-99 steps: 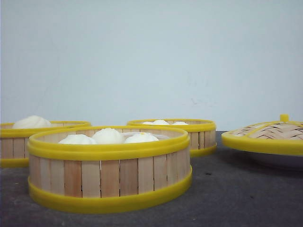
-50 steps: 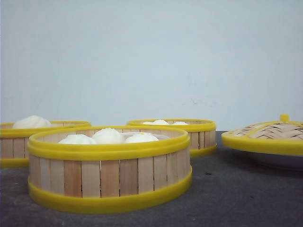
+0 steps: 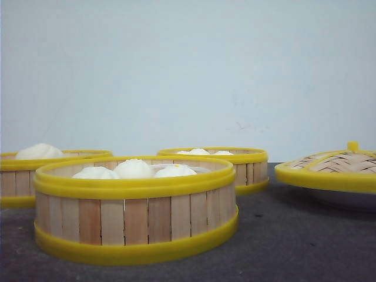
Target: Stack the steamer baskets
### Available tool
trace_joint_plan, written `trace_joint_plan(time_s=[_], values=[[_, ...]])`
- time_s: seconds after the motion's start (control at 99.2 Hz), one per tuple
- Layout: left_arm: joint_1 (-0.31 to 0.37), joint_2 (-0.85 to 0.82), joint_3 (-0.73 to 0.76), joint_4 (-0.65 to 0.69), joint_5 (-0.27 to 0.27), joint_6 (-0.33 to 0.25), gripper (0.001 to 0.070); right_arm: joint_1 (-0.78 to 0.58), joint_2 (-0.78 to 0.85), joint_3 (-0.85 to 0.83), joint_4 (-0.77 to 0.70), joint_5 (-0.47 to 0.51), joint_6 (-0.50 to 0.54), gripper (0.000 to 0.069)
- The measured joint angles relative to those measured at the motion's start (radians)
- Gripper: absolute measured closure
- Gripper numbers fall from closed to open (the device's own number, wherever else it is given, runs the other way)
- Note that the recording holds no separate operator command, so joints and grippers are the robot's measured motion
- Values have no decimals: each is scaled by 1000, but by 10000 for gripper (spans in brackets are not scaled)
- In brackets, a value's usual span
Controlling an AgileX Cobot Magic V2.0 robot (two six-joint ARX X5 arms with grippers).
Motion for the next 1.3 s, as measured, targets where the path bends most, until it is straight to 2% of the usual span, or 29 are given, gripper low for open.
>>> trace_joint_plan(time_s=[0.141, 0.343, 0.484, 0.534, 0.575, 0.615, 0.666, 0.706, 0.756, 0.807, 0.887, 1.029, 1.139, 1.301], values=[[0, 125, 171, -7, 5, -3, 686, 0, 189, 225, -43, 0, -44, 689], [0, 375, 512, -104, 49, 49, 686, 54, 449, 573, -226, 2, -179, 689], [-4, 505, 673, -181, 93, 95, 683, 108, 531, 703, -303, -4, -245, 689], [-10, 534, 701, -204, 111, 111, 660, 125, 546, 723, -330, -4, -259, 675], [-15, 553, 714, -215, 127, 120, 614, 135, 555, 732, -350, -5, -266, 628], [-21, 567, 718, -218, 136, 133, 537, 143, 565, 741, -377, -6, -270, 535], [-27, 576, 718, -225, 143, 141, 443, 151, 581, 753, -407, -8, -270, 373], [-32, 578, 718, -228, 147, 145, 386, 155, 594, 762, -425, -13, -270, 288], [-39, 579, 718, -227, 148, 148, 345, 161, 615, 776, -435, -28, -270, 231], [-45, 583, 718, -227, 154, 150, 326, 165, 641, 797, -439, -44, -268, 207], [-56, 592, 718, -227, 185, 154, 314, 173, 694, 845, -443, -85, -259, 201], [-82, 617, 718, -229, 268, 154, 311, 182, 844, 966, -456, -156, -251, 254], [-112, 621, 718, -233, 330, 154, 311, 194, 1005, 1064, -500, -174, -243, 267], [-163, 618, 718, -233, 363, 152, 311, 207, 1268, 1197, -529, -182, -237, 269]])
